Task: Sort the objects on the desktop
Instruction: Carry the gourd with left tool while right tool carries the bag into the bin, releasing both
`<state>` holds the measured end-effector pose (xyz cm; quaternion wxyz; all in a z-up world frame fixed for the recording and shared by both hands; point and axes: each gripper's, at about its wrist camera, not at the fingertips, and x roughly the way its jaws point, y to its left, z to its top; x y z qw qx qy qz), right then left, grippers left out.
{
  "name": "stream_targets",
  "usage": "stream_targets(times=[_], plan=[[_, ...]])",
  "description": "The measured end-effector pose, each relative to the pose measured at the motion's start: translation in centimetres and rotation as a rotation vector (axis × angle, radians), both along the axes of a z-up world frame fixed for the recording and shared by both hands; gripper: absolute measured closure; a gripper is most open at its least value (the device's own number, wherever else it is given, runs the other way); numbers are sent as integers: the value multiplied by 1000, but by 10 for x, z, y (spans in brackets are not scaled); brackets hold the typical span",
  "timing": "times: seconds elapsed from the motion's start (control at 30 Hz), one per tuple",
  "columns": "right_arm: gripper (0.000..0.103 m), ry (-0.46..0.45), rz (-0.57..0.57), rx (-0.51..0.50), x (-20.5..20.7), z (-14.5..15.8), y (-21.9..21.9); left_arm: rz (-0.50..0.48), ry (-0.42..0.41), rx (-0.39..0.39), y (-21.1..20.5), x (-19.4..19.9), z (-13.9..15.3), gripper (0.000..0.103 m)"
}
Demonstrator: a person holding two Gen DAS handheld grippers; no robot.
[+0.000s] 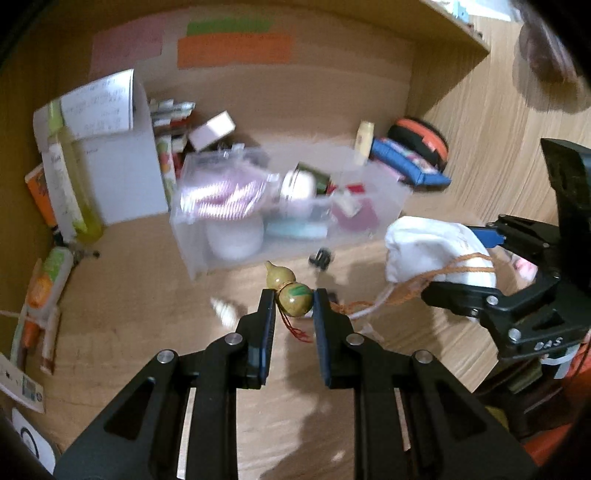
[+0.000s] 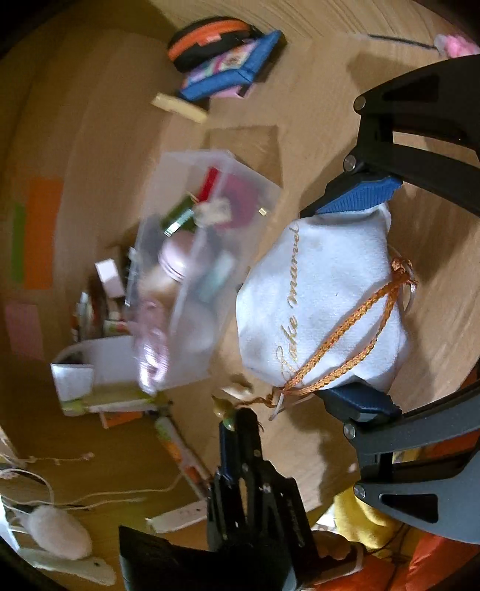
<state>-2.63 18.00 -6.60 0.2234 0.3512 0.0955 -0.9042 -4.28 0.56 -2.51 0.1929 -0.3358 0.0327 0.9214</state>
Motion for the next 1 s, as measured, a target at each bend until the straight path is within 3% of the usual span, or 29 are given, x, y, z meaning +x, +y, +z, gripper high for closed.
stream_targets(times=[0.4,0.6,0.77,1.0], plan=[[27,124,-58,-64,-49,59,22,-11,127,87,10,-39,64,83],[27,169,-79,-79,-80,75,27,1,126,88,14,-71,70,83],[27,144,-77,-71,-108,62,21,-9,90,73,24,-94,57,83],[27,25,-67,-31,-141,16,15,-28,14,6,40,-121,25,83]])
